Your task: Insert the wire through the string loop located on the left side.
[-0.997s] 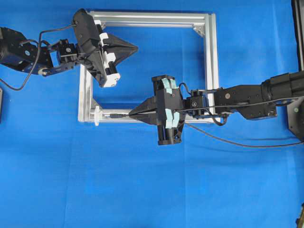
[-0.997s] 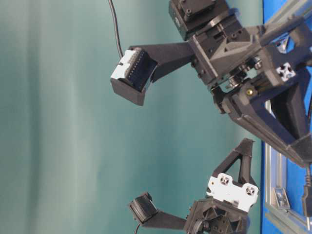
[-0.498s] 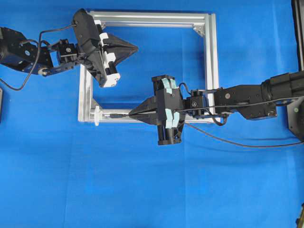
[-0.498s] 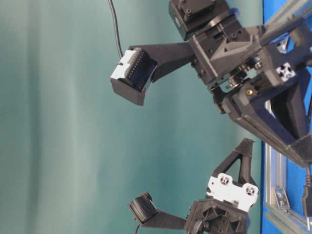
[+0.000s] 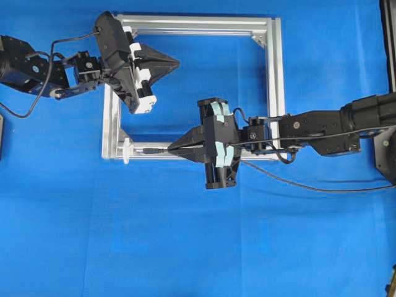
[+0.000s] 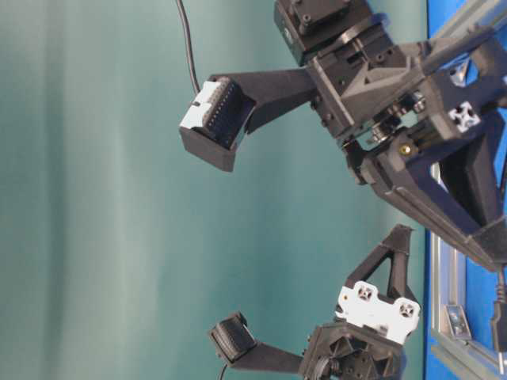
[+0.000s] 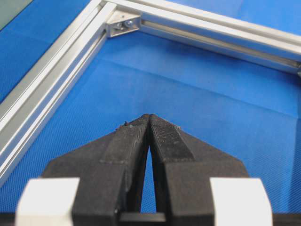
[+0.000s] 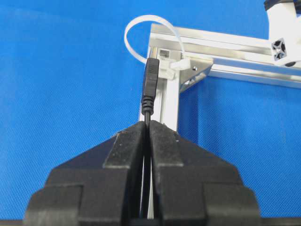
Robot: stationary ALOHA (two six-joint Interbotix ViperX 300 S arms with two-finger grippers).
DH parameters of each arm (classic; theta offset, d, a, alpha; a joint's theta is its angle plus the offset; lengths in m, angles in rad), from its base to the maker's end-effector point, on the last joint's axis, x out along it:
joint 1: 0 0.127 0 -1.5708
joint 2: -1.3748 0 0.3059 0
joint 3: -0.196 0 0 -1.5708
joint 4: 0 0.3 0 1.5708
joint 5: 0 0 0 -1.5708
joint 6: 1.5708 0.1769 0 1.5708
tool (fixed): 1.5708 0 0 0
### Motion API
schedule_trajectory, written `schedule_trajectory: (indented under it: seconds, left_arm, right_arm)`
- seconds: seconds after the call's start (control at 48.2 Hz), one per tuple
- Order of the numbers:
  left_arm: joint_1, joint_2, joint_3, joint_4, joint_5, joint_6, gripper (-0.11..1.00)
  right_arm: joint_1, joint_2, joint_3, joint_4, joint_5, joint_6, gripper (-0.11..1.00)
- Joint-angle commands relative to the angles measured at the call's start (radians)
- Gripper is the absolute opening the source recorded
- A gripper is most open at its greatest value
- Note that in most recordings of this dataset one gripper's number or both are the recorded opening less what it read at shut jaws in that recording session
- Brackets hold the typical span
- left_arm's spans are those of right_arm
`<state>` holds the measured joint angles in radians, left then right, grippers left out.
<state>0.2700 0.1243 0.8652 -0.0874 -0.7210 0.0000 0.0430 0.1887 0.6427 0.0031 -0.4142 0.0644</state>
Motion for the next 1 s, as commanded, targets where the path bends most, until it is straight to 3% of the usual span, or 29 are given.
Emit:
schedule_trajectory:
  seconds: [0.0, 0.374, 0.976]
  left_arm:
    - [-0.003, -0.029, -0.011, 0.003, -0.011, 0.002, 0.00]
    - [-0.003, -0.029, -0.011, 0.005, -0.011, 0.000, 0.00]
    - [-0.003, -0.029, -0.009, 0.006, -0.011, 0.002, 0.00]
  right_arm:
    - [0.000, -0.015, -0.021, 0.002, -0.006, -0.002, 0.01]
    - [0.002, -0.005, -0.040, 0.002, 0.005, -0.002, 0.01]
    - [-0.006, 0.126, -0.235, 0.002, 0.063, -0.002, 0.01]
